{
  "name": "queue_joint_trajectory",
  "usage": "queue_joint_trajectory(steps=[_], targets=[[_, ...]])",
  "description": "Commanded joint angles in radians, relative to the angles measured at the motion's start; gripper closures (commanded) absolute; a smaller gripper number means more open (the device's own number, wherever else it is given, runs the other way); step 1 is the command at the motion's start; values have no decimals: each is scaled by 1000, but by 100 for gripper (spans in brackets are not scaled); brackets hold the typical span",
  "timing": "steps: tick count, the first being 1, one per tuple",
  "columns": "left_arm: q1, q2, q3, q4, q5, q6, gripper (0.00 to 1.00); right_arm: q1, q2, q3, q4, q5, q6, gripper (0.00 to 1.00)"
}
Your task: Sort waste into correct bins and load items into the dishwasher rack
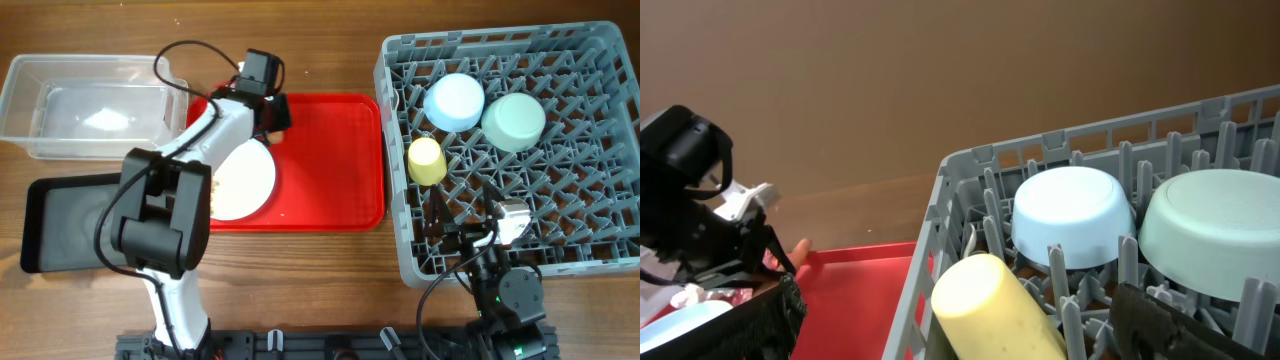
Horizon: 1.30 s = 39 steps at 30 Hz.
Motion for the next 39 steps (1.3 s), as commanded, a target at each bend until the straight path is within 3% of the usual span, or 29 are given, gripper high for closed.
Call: queue_joint_trajectory(steps=[1,4,6,11,16,18,21,24,27,32,33,35,36,37,39], targets=[[-18,3,6,-6,-27,14,84,-4,0,-10,5,-5,7,0],[-18,-33,24,-21,-26,12,83,-4,0,-10,5,-5,7,0],[-18,-49,25,-42,-25,10,96,-4,0,-10,5,-5,7,0],[-10,-153,28,-117,-15,-51,96,-4,0,-10,5,-5,8,0],[20,-406,28,-231,-34,-70,96,-4,0,-10,5,-5,7,0],[70,-501,28,-393,-134,-213,96,-4,0,-10,5,-5,7,0],[199,-561,26,-772,-254,-553,96,-4,0,-10,5,-5,7,0],[329,-562,-19,-972,-320,-755,96,-4,0,-10,5,-5,7,0],[463,-562,-143,-919,-290,-838,96,-4,0,-10,5,-5,8,0],[580,-562,-350,-675,-206,-840,96,-4,0,-10,5,-5,7,0],[608,-562,-364,-657,-185,-839,92,-4,0,-10,5,-5,7,0],[646,-565,-356,-655,-138,-822,17,-4,0,-10,5,-5,8,0],[662,-568,-344,-657,-108,-799,5,-4,0,-10,5,-5,7,0],[676,-572,-327,-657,-65,-766,0,-4,0,-10,5,-5,8,0],[686,-588,-263,-660,29,-699,0,-4,0,-10,5,-5,7,0]])
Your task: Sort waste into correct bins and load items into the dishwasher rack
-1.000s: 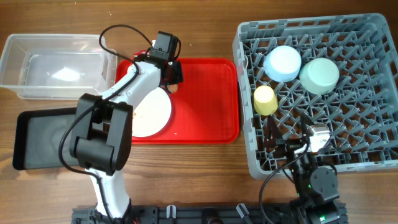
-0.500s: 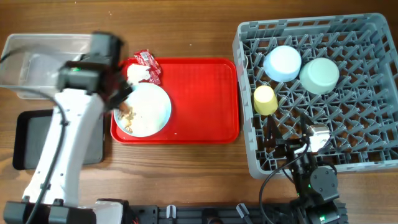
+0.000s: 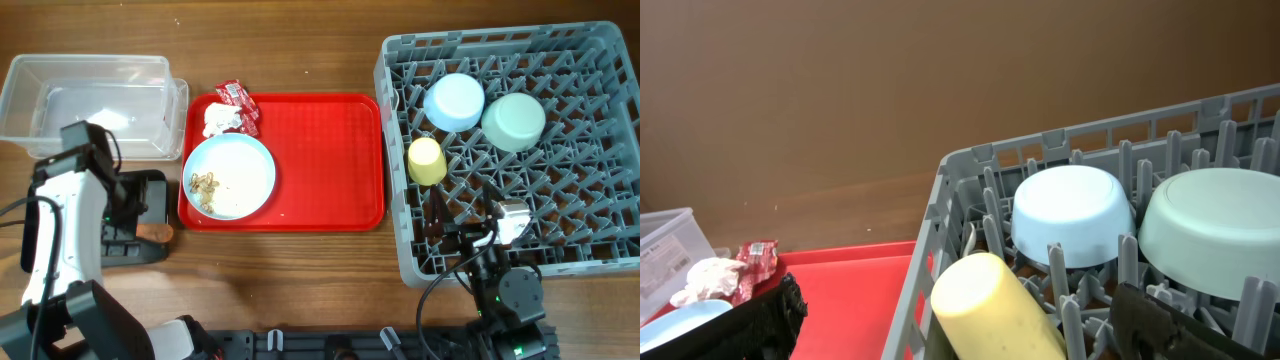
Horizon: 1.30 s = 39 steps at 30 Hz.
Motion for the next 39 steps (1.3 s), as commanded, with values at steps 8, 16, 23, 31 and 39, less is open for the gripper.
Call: queue_joint_trajectory(steps=[8,16,23,31,39], targets=[[-365,-26,200,375,198,620,13,-4,-3,-10,4,-5,7,0],[-553,305,200,707,-71,742,8,-4,-3,-10,4,-5,7,0],[-531,413,200,728,-71,742,39,-4,-3,-10,4,-5,7,0],[-530,282,278,634,-26,742,96,-4,-3,-10,4,-5,8,0],[-481,224,303,593,-19,731,96,-4,-3,-10,4,-5,8,0]])
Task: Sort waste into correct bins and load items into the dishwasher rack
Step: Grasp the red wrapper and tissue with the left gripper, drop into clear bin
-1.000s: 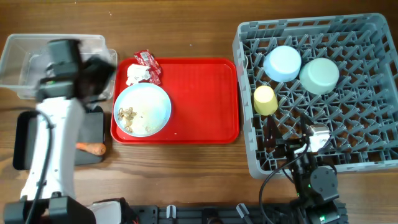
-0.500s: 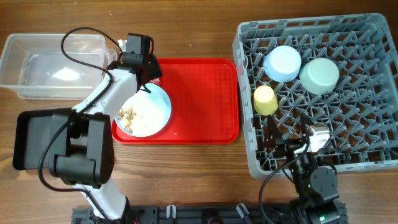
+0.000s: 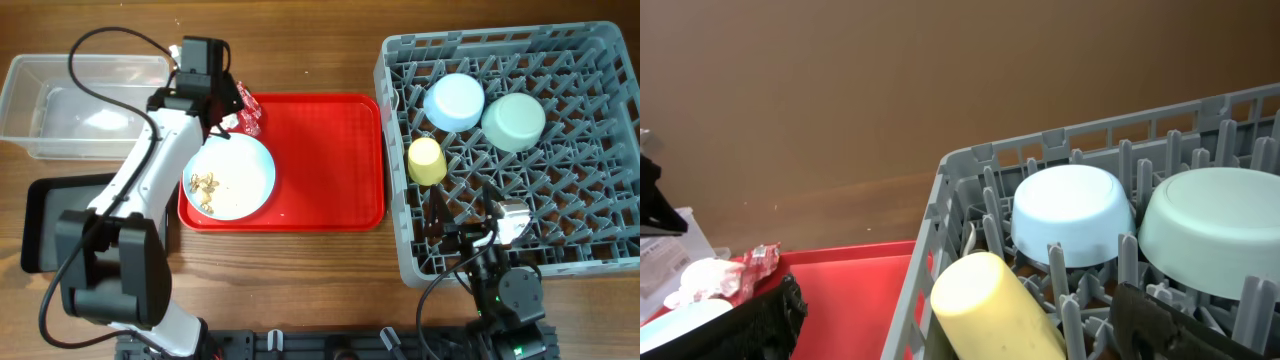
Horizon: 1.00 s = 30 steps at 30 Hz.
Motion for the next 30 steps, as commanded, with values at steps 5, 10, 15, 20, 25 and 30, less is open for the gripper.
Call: queue_joint_trajectory(steps=[5,10,15,20,25,30], targets=[[47,-95,49,-18,56,10,49,-4,-3,-9,5,-5,7,0],[46,87,40,-38,58,9,24,-4,-3,-9,5,-5,7,0],[46,213,40,-39,95,9,36,-4,-3,-9,5,-5,8,0],[48,130,112,-103,96,6,96,-4,-3,-9,5,-5,7,0],[78,-46,225,-181,16,10,96,-4,-3,-9,5,-5,7,0],[196,-67,214,-167,-208,5,96,-4,-3,-9,5,-5,8,0]])
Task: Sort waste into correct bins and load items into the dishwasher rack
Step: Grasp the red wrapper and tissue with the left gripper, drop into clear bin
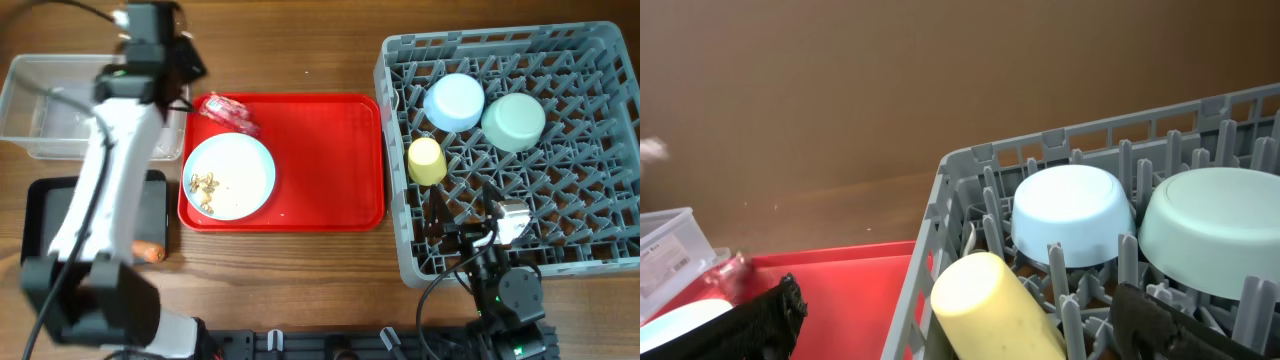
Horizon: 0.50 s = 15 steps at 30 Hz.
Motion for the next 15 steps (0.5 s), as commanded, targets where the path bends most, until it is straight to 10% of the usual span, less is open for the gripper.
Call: queue_joint_trajectory(steps=[1,2,4,5,15], targets=[[108,47,-22,3,-156,-20,96,-4,-3,-9,5,-5,7,0],[135,73,-28,7,-152,-44,94,-4,-3,-9,5,-5,7,0],[169,122,-28,28,-108,-61,30,-4,-3,-9,5,-5,7,0],[177,134,-28,38,-56,-51,25,-4,-3,-9,4,-5,8,0],[-13,111,-36,22,145,-48,23,-4,-3,-9,5,-5,8,0]])
